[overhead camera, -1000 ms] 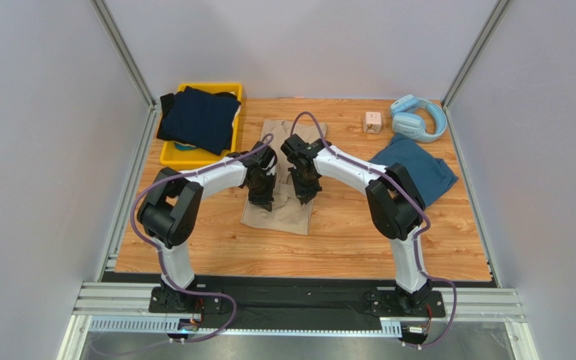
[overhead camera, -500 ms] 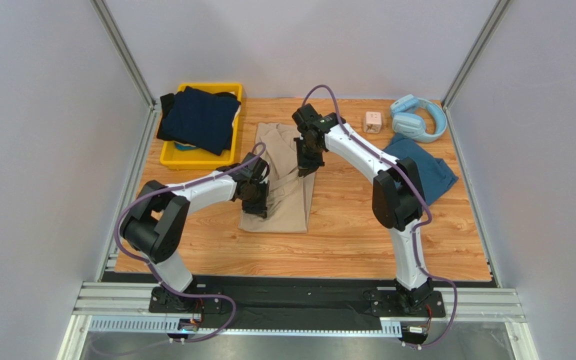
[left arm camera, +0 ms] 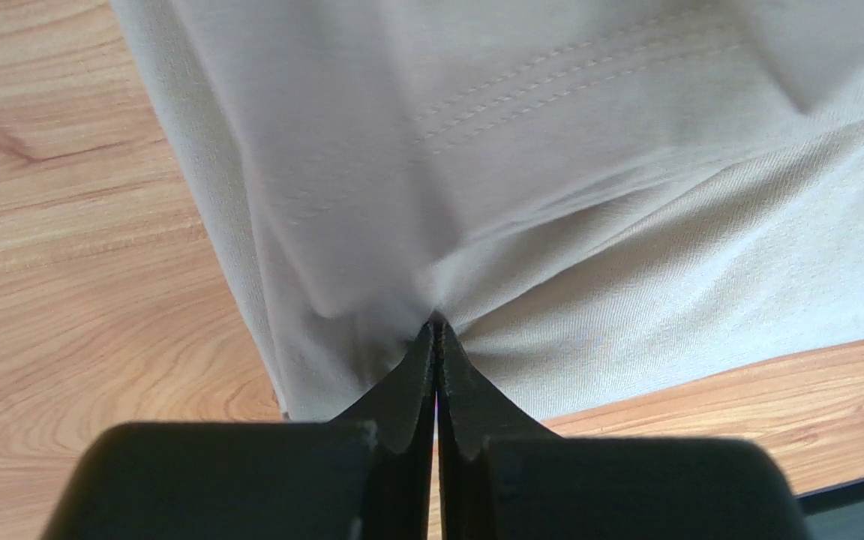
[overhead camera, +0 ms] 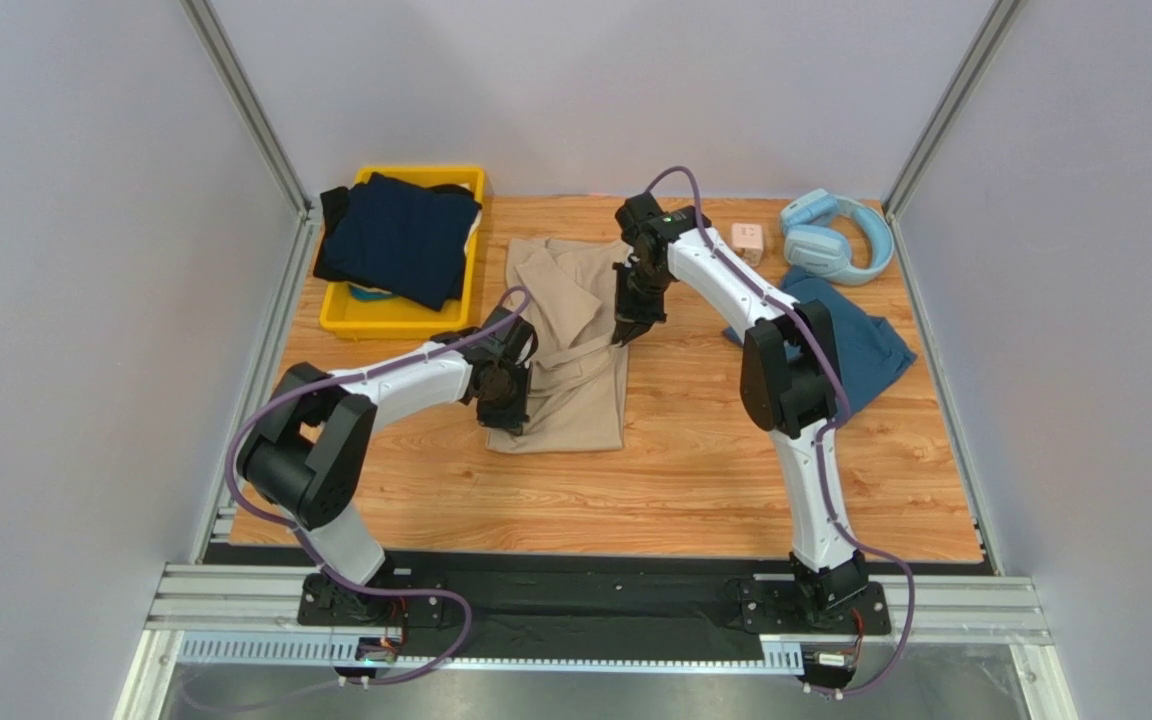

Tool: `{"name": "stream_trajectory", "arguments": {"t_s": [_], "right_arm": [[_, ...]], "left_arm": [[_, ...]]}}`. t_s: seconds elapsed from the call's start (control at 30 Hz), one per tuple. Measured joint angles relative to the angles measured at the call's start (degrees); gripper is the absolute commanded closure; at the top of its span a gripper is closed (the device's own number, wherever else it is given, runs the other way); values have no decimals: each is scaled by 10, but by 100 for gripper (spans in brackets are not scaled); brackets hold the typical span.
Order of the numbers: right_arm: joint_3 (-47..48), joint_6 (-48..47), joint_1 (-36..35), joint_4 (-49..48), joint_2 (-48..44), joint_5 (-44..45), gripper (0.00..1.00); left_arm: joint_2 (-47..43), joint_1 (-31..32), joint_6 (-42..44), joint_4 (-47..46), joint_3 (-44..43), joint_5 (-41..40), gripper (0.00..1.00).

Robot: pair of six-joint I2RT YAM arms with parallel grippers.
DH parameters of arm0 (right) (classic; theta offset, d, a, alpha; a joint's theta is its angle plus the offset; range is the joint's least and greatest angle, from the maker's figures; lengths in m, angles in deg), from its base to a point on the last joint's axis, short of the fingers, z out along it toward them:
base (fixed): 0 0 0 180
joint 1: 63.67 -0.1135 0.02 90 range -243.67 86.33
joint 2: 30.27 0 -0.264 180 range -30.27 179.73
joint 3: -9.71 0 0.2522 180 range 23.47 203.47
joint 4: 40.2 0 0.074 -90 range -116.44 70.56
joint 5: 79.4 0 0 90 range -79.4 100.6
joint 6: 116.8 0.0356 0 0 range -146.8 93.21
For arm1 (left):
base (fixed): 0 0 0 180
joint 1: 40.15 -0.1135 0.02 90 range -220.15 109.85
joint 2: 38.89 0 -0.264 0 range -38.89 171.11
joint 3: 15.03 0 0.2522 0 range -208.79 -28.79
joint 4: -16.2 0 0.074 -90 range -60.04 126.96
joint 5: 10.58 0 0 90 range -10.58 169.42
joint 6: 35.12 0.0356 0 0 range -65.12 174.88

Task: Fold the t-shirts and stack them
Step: Fold the folded rectangular tshirt in 1/3 of the way

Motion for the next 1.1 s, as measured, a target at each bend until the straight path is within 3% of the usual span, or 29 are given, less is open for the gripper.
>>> {"name": "stream_trajectory", "arguments": {"t_s": [0.13,0.27,0.43,0.6,0.8,1.1], "right_arm": [[-29,3,13,5,-3,0,81],[-31,2,30,17,-3,12,78],[-49,-3,44,27,-15,50,81],[-121,-3,41,10,-96,43,86],[-187,21,-18,-42,-193,15,91],[-227,42,-114,-103,-131,-6,100]], "left_arm": [[6,0,0,8,-7,-2,100],[14,0,2,19,-18,-2,100],[22,1,3,34,-31,-6,100],[33,1,12,57,-50,-18,100],[76,1,26,81,-108,-19,100],[92,1,38,81,-150,-25,100]]}}
